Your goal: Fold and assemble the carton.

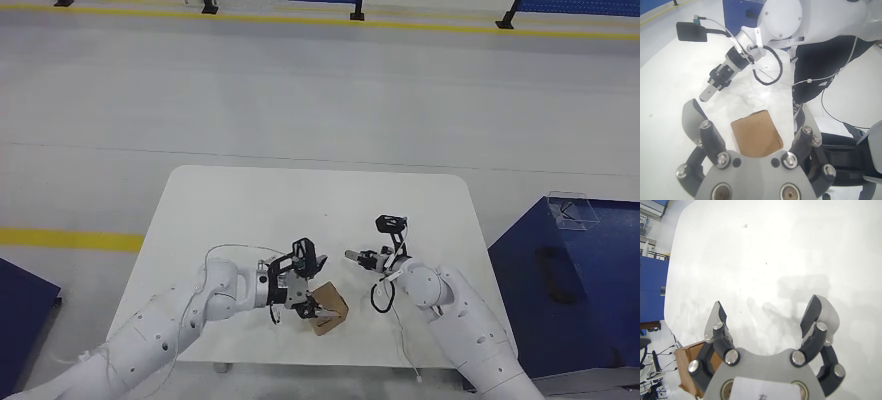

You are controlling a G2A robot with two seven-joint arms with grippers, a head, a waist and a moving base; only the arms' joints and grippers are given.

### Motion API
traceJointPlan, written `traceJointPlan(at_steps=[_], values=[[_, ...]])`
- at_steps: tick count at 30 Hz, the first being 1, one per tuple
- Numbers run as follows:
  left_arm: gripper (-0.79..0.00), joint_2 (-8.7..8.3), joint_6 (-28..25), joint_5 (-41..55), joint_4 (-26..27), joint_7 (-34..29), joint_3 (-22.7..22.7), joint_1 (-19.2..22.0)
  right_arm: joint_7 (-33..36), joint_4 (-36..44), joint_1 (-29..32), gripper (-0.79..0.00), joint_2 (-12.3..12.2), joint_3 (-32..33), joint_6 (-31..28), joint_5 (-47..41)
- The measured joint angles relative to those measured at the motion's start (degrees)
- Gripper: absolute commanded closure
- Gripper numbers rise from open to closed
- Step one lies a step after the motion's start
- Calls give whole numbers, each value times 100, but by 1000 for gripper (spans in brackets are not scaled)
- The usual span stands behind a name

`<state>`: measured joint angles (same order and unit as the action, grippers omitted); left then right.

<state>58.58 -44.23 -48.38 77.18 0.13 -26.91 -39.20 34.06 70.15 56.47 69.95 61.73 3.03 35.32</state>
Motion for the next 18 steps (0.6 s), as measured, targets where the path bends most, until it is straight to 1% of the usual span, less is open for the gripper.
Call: traceJointPlan(at_steps=[1, 3, 5, 7, 9, 11, 12, 15, 18], values=[[-785, -129, 87, -128, 239, -64, -160, -208, 1, 5, -13, -785, 8, -23, 2, 21], [-785, -290, 91, -248, 537, -204, -370, -487, -1, 15, -29, -785, 21, -59, 13, 49], [-785, -428, 259, -372, 795, -354, -589, -762, 2, 27, -44, -785, 36, -99, 24, 77], [-785, -499, 501, -467, 940, -515, -715, -968, 9, 30, -52, -785, 44, -120, 24, 98], [-785, -531, 863, -681, 1051, -813, -797, -1114, 18, 24, -61, -785, 51, -131, 23, 118], [-785, -521, 1345, -823, 1208, -1021, -797, -1246, 29, 9, -72, -785, 58, -134, 26, 130], [-785, -518, 1426, -806, 1251, -1076, -810, -1273, 32, -1, -77, -785, 61, -134, 29, 131], [-785, -501, 1391, -835, 1355, -1197, -836, -1353, 32, -50, -104, -785, 72, -123, 40, 115], [-785, -461, 1271, -743, 1324, -1325, -820, -1368, 3, -86, -128, -785, 86, -99, 83, 65]])
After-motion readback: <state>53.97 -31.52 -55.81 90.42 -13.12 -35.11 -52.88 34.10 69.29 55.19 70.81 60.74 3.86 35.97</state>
